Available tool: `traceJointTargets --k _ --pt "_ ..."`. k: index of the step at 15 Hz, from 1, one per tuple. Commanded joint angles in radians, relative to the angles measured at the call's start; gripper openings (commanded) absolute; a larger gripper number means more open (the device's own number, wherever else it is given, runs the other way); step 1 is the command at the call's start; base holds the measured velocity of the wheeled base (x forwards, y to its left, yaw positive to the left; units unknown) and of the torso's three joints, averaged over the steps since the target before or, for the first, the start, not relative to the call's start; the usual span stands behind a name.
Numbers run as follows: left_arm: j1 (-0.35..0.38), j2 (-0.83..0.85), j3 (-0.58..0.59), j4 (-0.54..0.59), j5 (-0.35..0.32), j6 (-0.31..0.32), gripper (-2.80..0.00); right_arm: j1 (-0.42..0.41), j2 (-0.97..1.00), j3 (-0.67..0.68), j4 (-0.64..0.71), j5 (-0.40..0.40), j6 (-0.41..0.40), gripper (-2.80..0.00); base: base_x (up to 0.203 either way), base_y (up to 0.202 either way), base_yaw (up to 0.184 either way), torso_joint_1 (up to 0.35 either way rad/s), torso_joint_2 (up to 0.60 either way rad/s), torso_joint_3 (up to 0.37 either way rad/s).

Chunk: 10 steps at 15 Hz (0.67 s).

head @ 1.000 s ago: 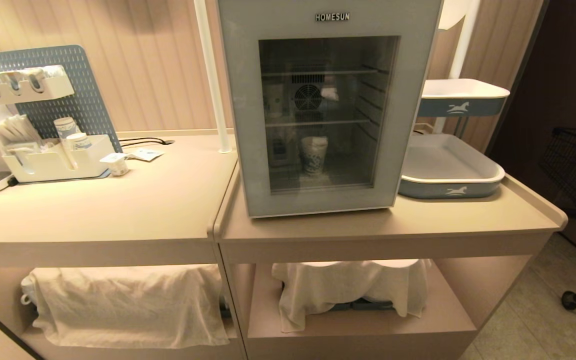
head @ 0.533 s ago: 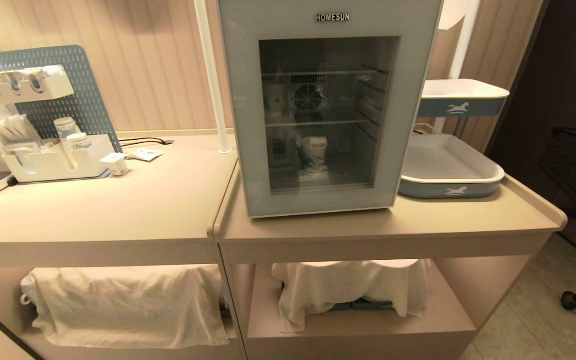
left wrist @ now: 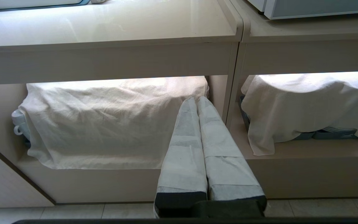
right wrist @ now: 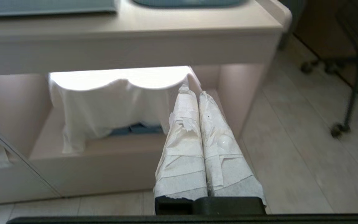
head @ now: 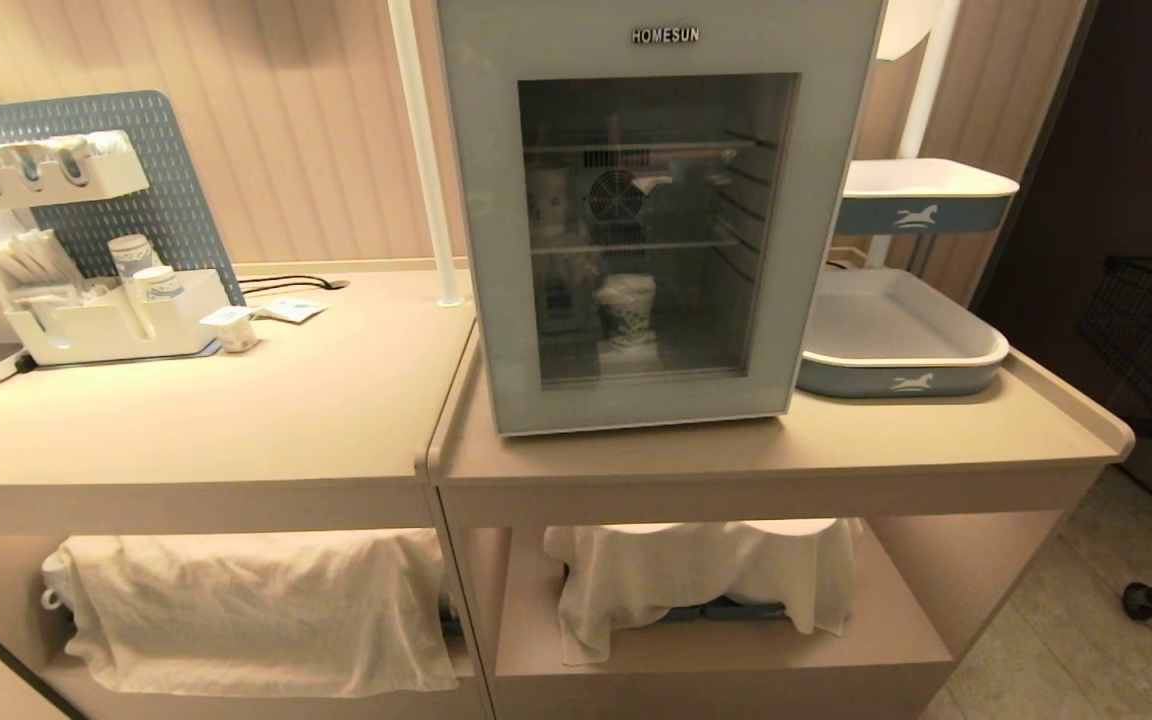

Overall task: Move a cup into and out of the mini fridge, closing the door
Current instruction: Open the freezer door

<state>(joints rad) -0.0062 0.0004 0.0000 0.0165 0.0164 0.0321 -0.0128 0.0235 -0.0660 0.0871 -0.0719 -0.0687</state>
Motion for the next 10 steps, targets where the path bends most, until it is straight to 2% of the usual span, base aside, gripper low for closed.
traceJointTargets --k 1,2,10 --pt "0.000 0.001 0.002 0.000 0.000 0.000 -2.80 0.002 -0.024 0.064 -0.094 0.041 -0.009 -2.80 0.000 0.000 0.000 0.000 0.00 0.000" --pt "0.000 0.001 0.002 0.000 0.000 0.000 -2.80 0.002 -0.023 0.090 -0.091 0.068 -0.014 -2.80 0.000 0.000 0.000 0.000 0.00 0.000" --pt "0.000 0.001 0.002 0.000 0.000 0.002 -2.80 0.002 -0.023 0.086 -0.086 0.080 -0.029 -2.80 0.000 0.000 0.000 0.000 0.00 0.000"
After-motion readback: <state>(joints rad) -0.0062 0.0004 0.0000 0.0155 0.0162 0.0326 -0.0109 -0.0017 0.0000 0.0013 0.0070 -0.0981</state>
